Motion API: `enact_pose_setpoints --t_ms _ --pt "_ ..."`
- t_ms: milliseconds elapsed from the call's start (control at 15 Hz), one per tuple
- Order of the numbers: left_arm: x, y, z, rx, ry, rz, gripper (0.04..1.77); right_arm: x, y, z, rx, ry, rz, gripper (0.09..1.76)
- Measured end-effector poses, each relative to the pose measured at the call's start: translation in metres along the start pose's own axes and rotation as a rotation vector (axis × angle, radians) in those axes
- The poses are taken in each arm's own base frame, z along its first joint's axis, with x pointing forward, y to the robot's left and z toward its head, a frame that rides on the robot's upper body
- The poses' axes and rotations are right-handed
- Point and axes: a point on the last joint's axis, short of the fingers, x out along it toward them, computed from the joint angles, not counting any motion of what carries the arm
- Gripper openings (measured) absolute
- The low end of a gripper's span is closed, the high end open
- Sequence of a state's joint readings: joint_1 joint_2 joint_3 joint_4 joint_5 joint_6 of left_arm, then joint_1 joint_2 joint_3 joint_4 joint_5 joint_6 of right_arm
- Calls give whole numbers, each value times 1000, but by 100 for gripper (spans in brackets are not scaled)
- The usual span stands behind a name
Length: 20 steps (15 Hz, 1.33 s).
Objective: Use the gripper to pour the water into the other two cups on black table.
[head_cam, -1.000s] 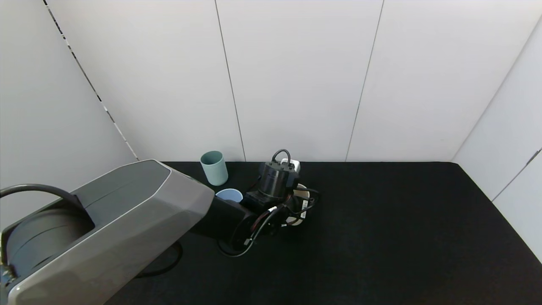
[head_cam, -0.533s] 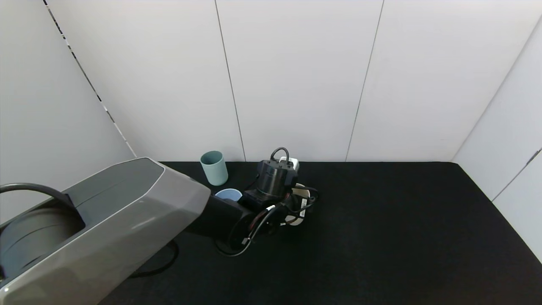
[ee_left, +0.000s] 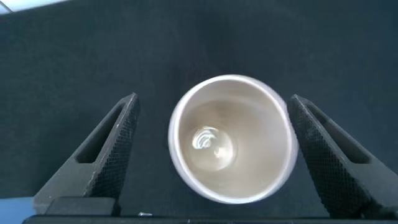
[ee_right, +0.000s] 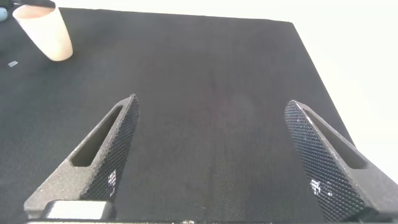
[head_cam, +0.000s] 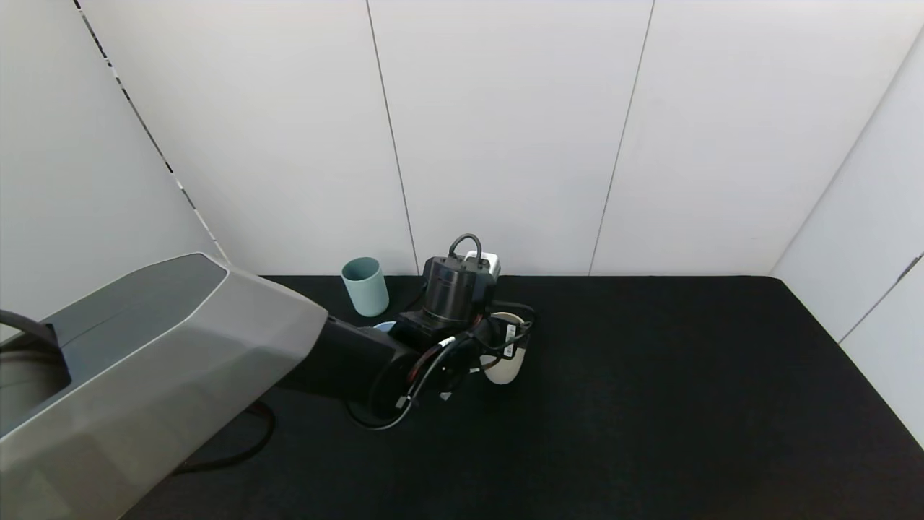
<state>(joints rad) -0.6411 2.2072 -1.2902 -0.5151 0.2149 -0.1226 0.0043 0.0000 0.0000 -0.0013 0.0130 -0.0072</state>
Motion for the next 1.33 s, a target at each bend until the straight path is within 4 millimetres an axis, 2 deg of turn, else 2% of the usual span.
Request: enact_pose_setpoints --t_ms 333,667,1000,1333 --pt "-13 1 12 -6 -28 -4 170 0 0 0 0 0 0 171" --pt "-41 9 28 18 -62 1 170 0 0 0 0 0 0 171" --pt "-88 22 44 47 -106 81 171 0 0 0 0 0 1 171" --pt "-145 38 40 49 -99 150 171 0 0 0 0 0 0 171"
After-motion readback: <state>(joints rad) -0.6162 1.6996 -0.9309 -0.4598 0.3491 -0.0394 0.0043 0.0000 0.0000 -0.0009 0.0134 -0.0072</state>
